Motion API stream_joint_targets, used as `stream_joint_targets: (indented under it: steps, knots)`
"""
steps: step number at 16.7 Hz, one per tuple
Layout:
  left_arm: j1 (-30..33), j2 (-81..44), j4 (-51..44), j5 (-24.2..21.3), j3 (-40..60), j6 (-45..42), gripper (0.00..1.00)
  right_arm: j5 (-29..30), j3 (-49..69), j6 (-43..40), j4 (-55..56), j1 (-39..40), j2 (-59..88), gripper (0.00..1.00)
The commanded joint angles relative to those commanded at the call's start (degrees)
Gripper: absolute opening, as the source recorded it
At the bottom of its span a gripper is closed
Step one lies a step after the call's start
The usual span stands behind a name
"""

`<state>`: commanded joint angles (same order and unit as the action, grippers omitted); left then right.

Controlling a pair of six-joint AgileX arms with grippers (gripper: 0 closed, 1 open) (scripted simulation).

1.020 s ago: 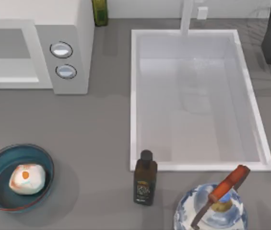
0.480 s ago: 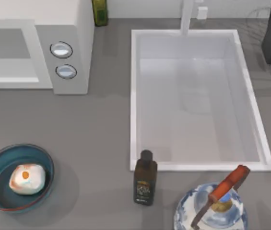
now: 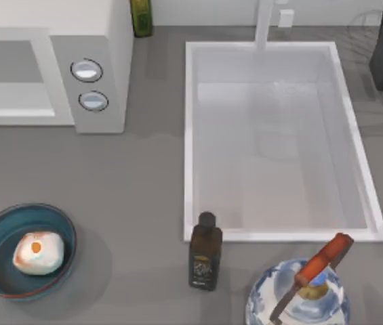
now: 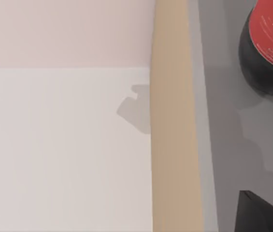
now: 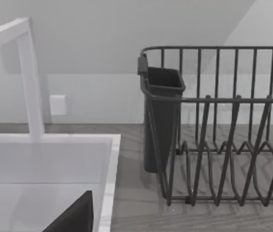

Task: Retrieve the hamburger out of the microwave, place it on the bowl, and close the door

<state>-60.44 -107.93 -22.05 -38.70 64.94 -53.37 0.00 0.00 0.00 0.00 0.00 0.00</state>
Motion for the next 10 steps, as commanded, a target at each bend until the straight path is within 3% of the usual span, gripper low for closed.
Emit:
stream_joint_targets:
  steps: [4, 10]
  knots:
    - [1.51, 2.43, 1.13, 0.61, -2.21, 1.40, 0.00, 0.00, 0.00, 0.00, 0.00, 0.00, 0.00, 1.00]
    - [8.23, 14.76, 8.46, 3.93, -18.49, 8.85, 0.00, 0.00, 0.00, 0.00, 0.00, 0.00, 0.00, 1.00]
